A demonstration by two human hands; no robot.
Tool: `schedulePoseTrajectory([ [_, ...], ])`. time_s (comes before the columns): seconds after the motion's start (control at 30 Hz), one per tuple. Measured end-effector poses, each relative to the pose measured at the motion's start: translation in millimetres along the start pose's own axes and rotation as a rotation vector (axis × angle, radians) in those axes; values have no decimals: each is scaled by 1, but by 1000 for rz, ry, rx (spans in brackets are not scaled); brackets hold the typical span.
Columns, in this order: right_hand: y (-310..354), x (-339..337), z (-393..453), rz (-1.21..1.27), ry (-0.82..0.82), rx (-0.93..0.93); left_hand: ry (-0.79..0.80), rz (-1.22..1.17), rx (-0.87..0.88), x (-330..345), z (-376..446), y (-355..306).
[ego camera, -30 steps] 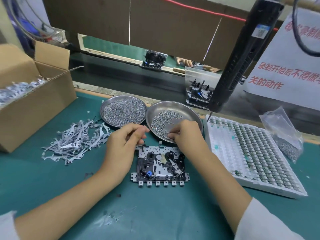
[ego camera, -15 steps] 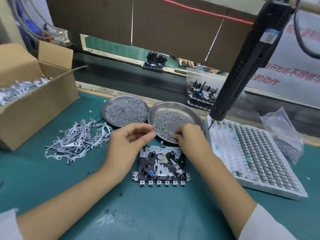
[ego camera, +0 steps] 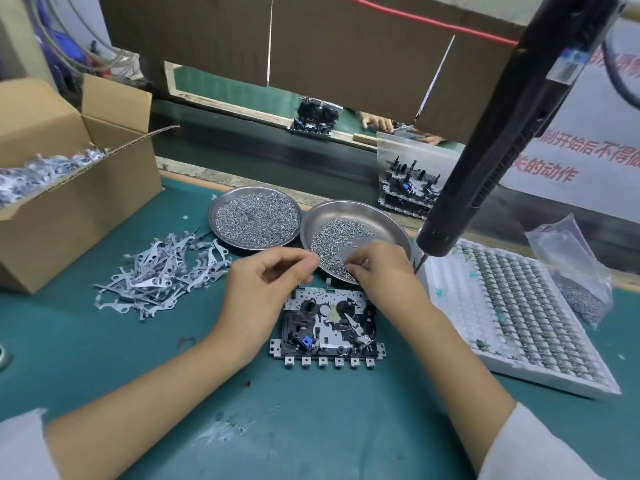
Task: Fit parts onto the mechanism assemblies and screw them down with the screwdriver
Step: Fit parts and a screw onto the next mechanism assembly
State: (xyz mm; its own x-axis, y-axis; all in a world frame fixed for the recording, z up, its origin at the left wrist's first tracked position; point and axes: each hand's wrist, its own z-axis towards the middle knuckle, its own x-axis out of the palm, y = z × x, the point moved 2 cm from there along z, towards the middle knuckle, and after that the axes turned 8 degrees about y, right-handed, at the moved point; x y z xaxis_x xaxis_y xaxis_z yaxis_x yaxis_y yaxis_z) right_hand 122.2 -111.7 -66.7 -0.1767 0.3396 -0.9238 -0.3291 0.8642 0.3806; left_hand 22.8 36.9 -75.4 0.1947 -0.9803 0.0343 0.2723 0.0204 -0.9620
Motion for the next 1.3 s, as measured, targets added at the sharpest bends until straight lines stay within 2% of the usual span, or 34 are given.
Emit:
schedulePoseTrajectory([
  [0.27, -2, -7, -3, 98, -77, -97, 9, -54, -19, 1, 0, 2],
  [0.4, 8, -7, 0, 74, 85, -146, 25, -53, -13, 2, 0, 2],
  [0.47, 11, -7, 3, 47, 83, -134, 27, -51, -14, 2, 0, 2],
  [0.6, 7, -7, 4, 91, 19, -120, 30, -42, -17, 1, 0, 2],
  [0.73, -1, -12, -2, 279, -141, -141, 41, -27, -15, 1, -1, 3],
  [0.9, -12, -14, -7, 450, -186, -111, 45, -30, -9, 2, -2, 2],
  [1.13, -13, -12, -10, 461, -164, -105, 56, -16, -19, 4, -3, 2],
  [1.3, -3, -6, -4, 223, -21, -113, 51, -13, -26, 4, -2, 2],
])
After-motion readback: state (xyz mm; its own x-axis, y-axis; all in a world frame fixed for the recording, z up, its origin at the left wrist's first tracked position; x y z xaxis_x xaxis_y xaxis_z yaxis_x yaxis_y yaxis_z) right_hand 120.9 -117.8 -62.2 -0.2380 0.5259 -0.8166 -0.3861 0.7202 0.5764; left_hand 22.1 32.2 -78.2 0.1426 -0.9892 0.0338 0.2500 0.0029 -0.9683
